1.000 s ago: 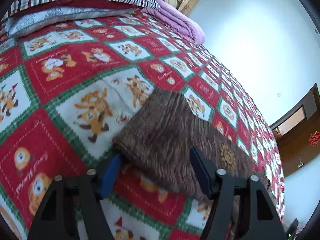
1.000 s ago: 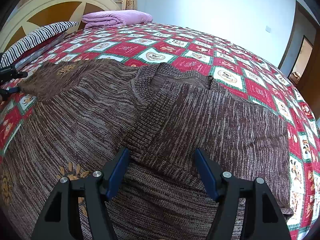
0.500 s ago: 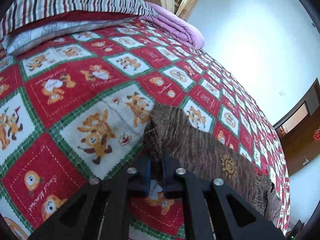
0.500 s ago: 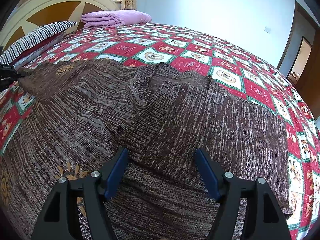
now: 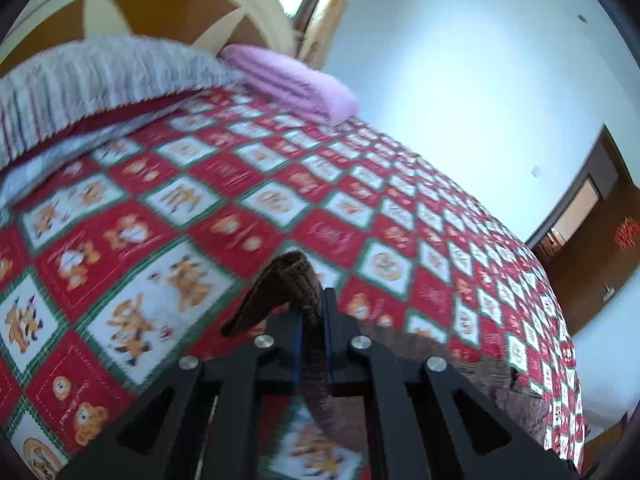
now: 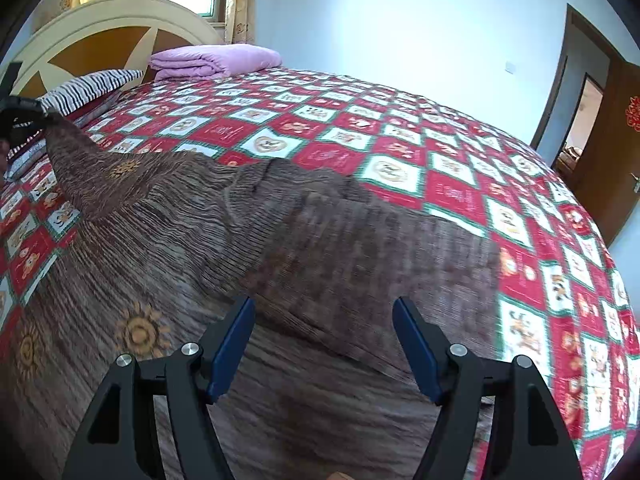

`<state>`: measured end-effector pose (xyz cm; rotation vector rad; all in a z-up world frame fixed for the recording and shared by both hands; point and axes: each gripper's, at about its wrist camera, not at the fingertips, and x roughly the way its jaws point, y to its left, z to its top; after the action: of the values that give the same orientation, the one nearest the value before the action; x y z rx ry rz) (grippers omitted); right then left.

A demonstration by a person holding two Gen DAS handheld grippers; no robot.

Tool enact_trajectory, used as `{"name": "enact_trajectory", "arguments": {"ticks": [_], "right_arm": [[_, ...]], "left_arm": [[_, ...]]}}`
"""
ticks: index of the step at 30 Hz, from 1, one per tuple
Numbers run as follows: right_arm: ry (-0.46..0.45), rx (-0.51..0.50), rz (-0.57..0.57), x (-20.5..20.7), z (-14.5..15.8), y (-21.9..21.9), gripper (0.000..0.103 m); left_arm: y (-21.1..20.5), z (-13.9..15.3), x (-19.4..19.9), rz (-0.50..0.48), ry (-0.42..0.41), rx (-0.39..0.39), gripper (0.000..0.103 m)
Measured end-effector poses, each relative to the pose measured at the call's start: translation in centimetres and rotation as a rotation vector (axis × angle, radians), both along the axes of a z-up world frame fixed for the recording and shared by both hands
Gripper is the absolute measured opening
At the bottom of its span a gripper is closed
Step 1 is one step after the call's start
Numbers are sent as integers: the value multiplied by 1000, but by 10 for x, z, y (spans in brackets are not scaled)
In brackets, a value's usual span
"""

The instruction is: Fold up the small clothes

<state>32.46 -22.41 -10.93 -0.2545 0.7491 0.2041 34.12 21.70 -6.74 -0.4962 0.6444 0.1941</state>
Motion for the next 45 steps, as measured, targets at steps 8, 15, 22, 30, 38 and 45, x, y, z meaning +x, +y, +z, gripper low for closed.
{"name": "enact_trajectory", "arguments": {"ticks": [8, 15, 22, 30, 38, 45], "right_arm": [[-24, 28, -45, -26, 5, -37, 72], [-20, 42, -57, -37, -13, -46, 72], [35, 78, -81, -36, -33, -53, 72], [67, 124, -103, -31, -40, -62, 72], [77, 145, -100, -30, -42, -63, 72], [52, 173, -92, -26, -16, -47, 72]], "left_arm": [[-76, 33, 16, -118, -56, 92, 8], [-158, 34, 28, -226, -74, 130, 8], [-243, 3, 34, -332, -35, 164, 8], [-346, -63, 30, -493, 149, 349, 12], [-277, -32, -18, -408, -16, 566, 83], [-171, -82, 15, -223, 248, 743, 83]]}}
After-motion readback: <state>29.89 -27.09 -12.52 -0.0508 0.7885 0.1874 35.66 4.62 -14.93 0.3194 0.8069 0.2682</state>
